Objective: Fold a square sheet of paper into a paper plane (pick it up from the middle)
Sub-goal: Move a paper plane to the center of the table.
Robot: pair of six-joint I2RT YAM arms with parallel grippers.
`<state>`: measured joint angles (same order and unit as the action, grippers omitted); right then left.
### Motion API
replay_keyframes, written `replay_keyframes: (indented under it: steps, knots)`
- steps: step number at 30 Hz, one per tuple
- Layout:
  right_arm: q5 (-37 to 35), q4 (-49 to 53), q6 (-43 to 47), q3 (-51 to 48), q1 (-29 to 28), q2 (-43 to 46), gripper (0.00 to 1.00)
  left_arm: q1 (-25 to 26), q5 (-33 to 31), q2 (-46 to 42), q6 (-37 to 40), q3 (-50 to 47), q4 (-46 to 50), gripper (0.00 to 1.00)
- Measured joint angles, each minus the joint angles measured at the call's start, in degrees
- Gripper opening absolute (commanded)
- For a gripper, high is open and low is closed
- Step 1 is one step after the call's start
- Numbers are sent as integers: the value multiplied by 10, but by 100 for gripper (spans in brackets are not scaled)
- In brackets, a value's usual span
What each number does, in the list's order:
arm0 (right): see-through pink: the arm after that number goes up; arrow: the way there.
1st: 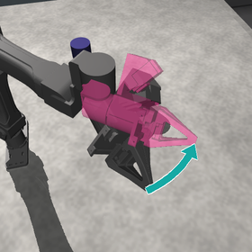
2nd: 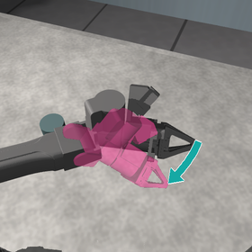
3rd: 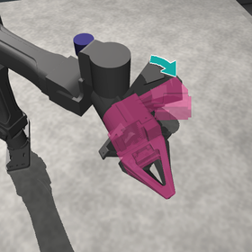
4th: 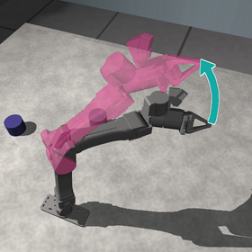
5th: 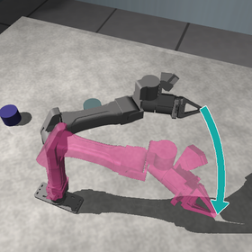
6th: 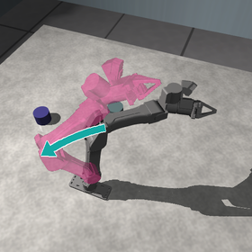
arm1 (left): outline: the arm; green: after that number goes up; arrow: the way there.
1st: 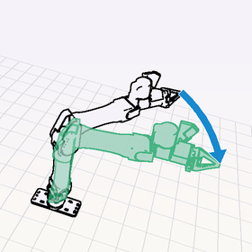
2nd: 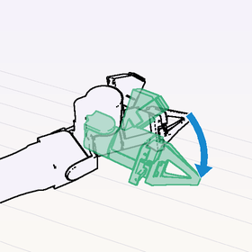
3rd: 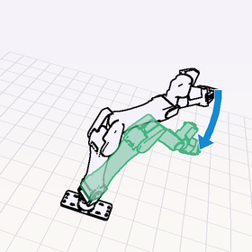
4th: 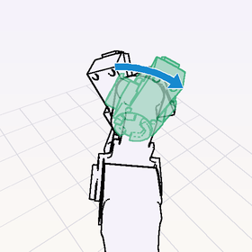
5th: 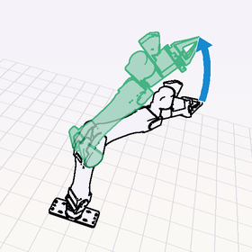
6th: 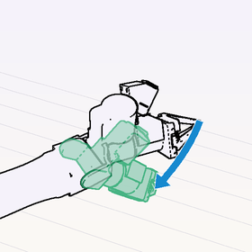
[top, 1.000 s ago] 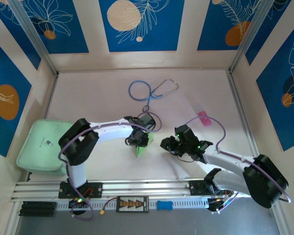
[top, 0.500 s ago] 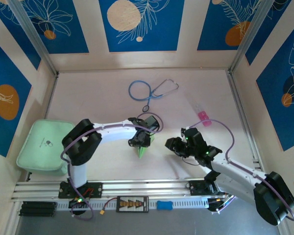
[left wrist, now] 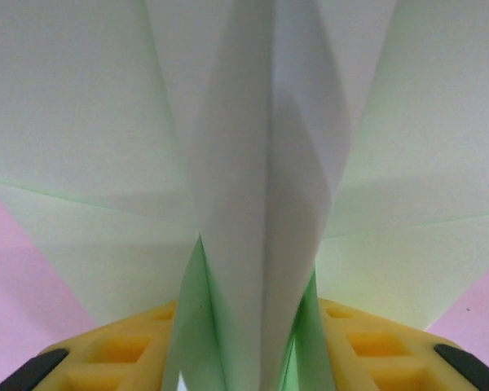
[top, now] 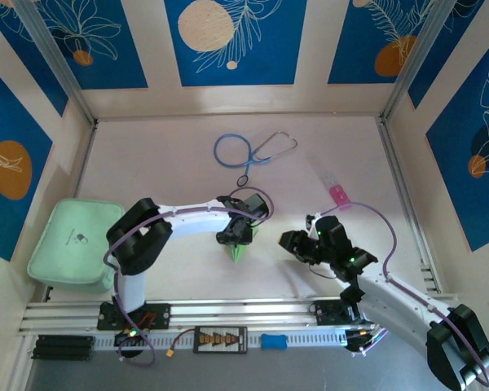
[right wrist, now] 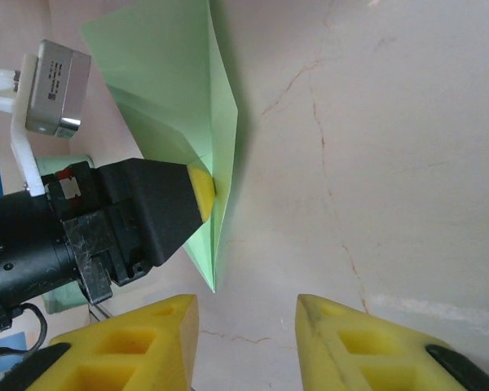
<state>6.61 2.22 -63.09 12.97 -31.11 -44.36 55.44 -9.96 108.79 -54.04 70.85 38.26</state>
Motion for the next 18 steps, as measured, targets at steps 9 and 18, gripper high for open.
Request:
replay_keyframes:
  steps: [9, 18]
  knots:
    - [29, 52, 38, 14, 21, 4, 41, 11, -10, -38, -26, -19, 0, 51]
    - [44, 139, 91, 62, 83, 27, 48, 11, -21, -108, -29, -24, 1, 62]
